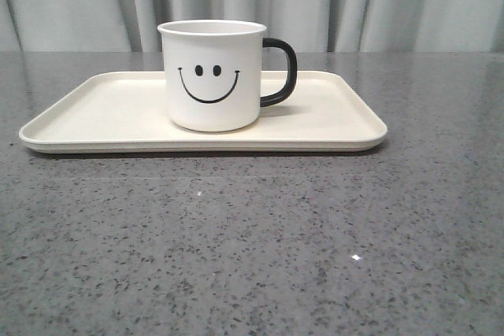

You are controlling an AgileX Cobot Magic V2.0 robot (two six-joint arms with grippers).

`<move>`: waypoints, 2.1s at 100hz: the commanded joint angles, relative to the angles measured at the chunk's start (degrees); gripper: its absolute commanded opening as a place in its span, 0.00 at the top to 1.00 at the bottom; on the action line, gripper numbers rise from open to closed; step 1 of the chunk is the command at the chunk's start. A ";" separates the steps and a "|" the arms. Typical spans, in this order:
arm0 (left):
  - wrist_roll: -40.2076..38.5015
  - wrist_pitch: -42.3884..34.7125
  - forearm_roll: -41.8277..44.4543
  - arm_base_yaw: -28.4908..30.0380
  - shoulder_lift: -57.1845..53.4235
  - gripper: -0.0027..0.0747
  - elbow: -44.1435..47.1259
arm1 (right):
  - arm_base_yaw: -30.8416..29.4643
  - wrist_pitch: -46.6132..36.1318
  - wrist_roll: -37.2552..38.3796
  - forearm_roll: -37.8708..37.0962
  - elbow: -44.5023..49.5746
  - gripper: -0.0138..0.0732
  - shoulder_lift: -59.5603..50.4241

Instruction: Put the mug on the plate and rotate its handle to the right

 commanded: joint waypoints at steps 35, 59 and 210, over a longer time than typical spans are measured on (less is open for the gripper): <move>-0.54 -4.52 -0.09 0.14 -1.67 0.99 0.51 | -0.01 -6.08 0.01 0.12 2.98 0.91 -1.12; -0.54 -4.52 -0.09 0.14 -1.67 0.99 0.51 | -0.01 -5.49 0.25 0.35 3.79 0.91 -1.12; -0.54 -4.52 -0.09 0.14 -1.67 0.99 0.51 | -0.01 -5.49 14.70 -16.26 3.79 0.91 -1.12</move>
